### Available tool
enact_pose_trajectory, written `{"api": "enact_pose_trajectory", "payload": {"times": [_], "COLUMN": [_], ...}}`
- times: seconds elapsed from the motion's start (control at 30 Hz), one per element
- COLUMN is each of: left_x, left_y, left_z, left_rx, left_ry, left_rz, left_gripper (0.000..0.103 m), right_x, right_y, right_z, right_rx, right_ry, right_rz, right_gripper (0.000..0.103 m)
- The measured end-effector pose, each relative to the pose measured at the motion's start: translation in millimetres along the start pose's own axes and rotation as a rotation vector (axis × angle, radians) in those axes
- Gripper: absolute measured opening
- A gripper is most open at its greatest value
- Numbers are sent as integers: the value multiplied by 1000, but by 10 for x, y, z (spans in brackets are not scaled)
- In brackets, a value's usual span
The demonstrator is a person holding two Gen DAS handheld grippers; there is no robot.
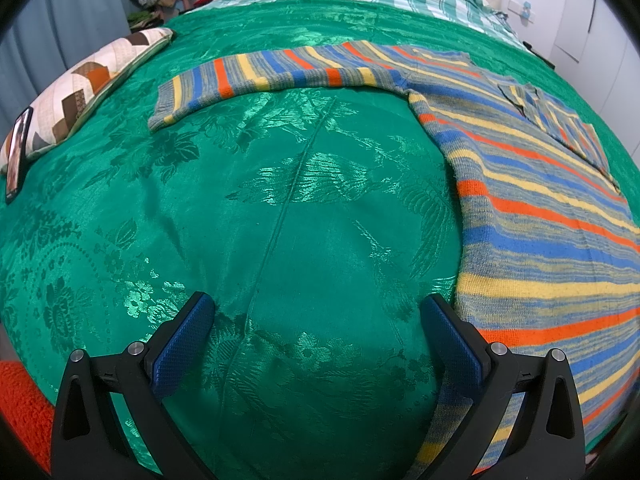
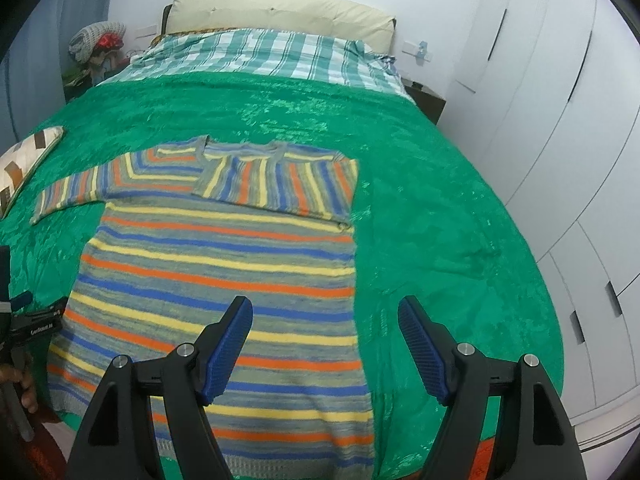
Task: Fold small clothes
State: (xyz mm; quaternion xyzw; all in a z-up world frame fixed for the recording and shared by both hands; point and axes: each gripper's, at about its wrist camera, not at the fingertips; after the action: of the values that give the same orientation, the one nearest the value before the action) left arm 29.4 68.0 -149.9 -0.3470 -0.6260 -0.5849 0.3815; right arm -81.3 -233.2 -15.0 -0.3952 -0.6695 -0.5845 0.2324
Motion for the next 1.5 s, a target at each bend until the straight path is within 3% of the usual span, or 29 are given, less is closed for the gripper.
{"api": "enact_pose_trajectory", "payload": {"times": [1.5], "left_x": [-1], "left_y": [-3], "left_z": [-5], "left_rx": [-2], "left_ry": [0], "left_rz": [1], "left_gripper": [103], "right_x": [-161], "right_y": [-169], "right_z": [120], "right_rx": [21], "right_ry": [39], "right_rz": [82], "right_gripper": [87]}}
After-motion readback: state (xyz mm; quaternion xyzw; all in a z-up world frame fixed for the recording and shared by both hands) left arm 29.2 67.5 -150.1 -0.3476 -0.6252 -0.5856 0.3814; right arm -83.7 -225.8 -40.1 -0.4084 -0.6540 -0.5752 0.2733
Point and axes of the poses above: each gripper's, at about its wrist camera, not at the fingertips, and x roughly against the way its jaws point, z to its left, y to its top, and after that the axes turned 4 degrees about z, right-handed
